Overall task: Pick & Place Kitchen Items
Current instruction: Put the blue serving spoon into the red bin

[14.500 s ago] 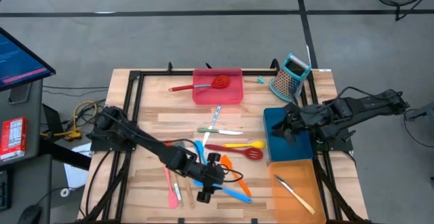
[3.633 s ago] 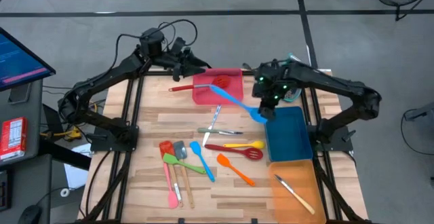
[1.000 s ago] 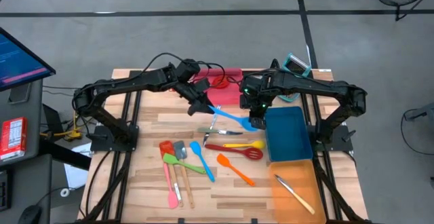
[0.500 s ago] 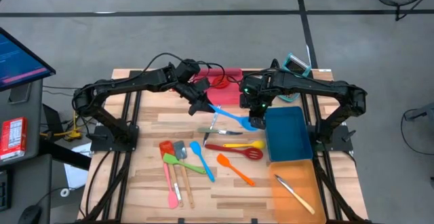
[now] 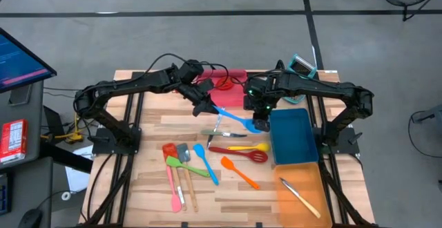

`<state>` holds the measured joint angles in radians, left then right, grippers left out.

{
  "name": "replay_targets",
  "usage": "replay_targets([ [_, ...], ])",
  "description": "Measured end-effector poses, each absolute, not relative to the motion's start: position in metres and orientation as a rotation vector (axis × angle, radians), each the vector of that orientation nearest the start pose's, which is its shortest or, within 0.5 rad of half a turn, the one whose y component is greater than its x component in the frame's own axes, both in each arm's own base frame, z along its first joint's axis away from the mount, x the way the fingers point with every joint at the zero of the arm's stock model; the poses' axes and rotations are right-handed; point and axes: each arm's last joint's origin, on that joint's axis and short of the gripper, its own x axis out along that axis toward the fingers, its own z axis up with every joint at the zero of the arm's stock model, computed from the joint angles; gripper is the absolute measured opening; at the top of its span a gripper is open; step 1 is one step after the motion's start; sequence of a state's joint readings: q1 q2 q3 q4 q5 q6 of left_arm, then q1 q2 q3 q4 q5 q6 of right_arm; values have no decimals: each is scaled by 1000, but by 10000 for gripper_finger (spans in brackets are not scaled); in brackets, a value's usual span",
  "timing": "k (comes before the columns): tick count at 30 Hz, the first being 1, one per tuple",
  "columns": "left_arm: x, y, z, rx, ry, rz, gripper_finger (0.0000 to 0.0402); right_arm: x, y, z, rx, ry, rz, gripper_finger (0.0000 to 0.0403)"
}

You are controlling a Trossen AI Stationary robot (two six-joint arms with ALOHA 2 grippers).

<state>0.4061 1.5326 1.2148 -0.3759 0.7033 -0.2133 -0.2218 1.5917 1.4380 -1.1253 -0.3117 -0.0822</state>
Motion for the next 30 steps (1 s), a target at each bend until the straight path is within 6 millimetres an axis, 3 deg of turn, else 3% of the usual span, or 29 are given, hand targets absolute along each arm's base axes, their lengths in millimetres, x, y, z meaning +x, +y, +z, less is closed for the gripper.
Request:
replay_targets([
  [7, 310, 118, 290, -553, 622, -150, 31, 296, -60, 306, 241, 1186, 127, 149],
  [13, 306, 130, 288, -551, 626, -54, 30, 282, -68, 342, 223, 1056, 97, 202],
  [21, 297, 153, 286, -559, 616, 226, 30, 237, -78, 393, 222, 873, -65, 210],
  [30, 292, 164, 285, -561, 605, 470, 30, 190, -72, 424, 224, 734, -242, 186],
])
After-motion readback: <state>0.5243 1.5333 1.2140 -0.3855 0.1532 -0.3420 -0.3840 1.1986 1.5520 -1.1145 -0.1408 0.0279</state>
